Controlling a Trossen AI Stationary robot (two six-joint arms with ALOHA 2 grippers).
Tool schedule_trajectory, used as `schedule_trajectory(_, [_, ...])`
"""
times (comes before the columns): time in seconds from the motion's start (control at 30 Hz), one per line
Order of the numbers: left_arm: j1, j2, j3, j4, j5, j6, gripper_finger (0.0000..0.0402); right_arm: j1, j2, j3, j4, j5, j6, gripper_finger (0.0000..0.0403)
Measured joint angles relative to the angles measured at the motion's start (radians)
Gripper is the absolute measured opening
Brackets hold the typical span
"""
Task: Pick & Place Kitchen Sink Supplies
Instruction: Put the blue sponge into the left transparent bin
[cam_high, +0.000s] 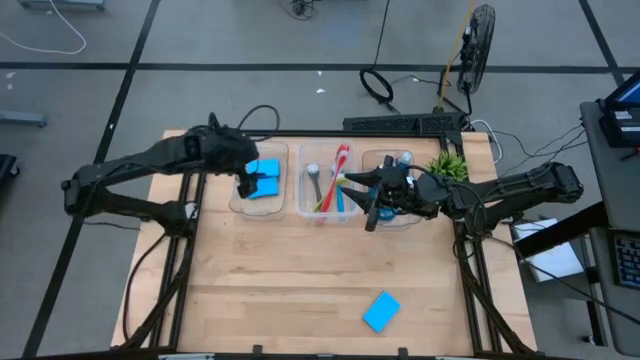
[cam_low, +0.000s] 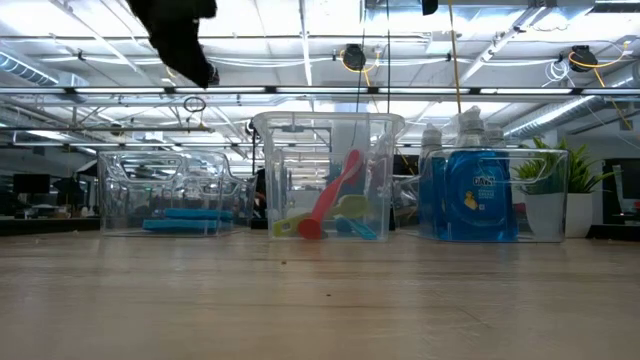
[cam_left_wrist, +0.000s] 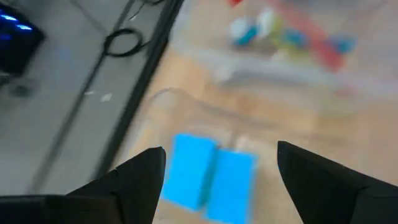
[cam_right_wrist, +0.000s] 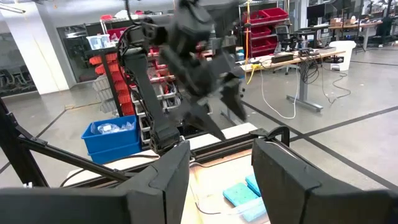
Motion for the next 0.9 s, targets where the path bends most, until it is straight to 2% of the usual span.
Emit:
schedule_trajectory(0.23, [-0.091,-0.13,0.0,0.001,0.132,-0.245,0.0301,0.0,0.0,0.0,0.0,0.0,-0.001,0.016])
schedule_trajectory(0.37, [-0.161,-0.173,0.0,0.01,0.158,-0.346,0.0309,0.0,0.0,0.0,0.0,-0.006,0.0,0.016])
schedule_trajectory(0.43, [-0.205,-0.186,0.0,0.031,0.157,-0.371,0.0313,-0.001,0.0,0.0,-0.001,-0.063,-0.015,0.016])
schedule_trajectory(0.53, [-0.278,-0.198,0.0,0.083,0.153,-0.379,0.0318,0.0,0.0,0.0,-0.008,-0.21,-0.07,0.016])
schedule_trajectory(0.73, [-0.411,-0.199,0.0,0.175,0.048,-0.391,0.0313,0.0,-0.009,0.0,-0.102,-0.424,-0.203,0.016])
schedule_trajectory(0.9, [-0.513,-0.209,-0.027,0.181,-0.084,-0.451,0.0305,0.013,-0.06,-0.001,-0.262,-0.448,-0.21,0.016])
